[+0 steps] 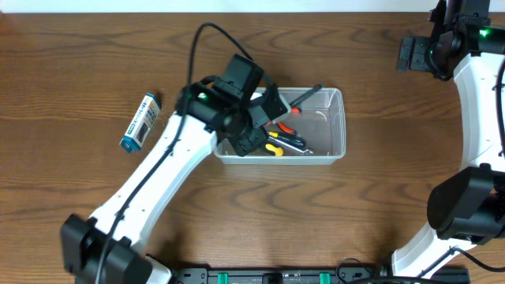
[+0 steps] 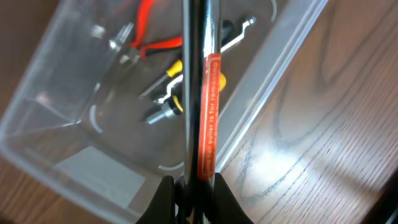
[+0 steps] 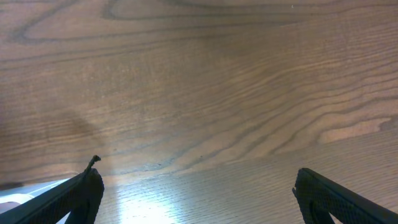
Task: Pack container
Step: 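Lower the screwdriver into the container and open the left gripper, then move the left gripper to the blue-white box and grasp it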
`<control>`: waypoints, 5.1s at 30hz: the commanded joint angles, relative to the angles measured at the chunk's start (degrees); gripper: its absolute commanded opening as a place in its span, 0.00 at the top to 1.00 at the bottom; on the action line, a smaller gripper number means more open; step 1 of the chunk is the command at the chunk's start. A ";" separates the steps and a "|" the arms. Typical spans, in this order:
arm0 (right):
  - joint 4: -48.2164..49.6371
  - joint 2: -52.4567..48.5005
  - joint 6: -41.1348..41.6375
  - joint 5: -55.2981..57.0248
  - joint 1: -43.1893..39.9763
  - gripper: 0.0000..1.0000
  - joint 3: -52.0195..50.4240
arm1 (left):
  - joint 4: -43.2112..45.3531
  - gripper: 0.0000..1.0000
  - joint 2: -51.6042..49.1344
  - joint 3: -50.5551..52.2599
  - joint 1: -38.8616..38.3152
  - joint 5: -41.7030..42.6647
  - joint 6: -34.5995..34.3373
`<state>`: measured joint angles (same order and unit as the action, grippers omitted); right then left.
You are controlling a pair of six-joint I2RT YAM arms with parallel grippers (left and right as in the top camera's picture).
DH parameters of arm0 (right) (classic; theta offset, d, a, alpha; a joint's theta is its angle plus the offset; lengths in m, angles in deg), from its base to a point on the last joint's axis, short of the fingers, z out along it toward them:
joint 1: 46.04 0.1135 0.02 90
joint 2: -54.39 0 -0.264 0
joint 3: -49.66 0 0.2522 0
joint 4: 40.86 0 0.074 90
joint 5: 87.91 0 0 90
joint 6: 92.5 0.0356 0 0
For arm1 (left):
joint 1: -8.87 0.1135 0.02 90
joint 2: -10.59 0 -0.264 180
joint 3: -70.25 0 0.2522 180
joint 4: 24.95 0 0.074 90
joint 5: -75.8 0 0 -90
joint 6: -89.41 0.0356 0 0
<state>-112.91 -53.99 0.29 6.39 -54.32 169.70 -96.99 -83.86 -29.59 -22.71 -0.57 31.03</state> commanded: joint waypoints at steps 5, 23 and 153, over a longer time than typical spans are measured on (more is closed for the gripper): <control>0.02 -0.17 0.37 -0.24 0.09 0.01 0.09 | 0.04 0.94 -8.70 -0.59 -0.13 0.68 5.14; 0.02 -0.17 0.37 -0.24 0.09 0.01 0.09 | 0.07 0.89 -21.29 -0.59 -0.13 -1.22 6.32; 0.02 -0.17 0.37 -0.24 0.09 0.01 0.09 | -5.88 0.88 -24.94 -11.82 42.16 -6.75 -11.76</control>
<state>-112.91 -53.99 0.29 6.37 -54.32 169.70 -102.85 -112.25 -41.00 19.33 -8.09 19.35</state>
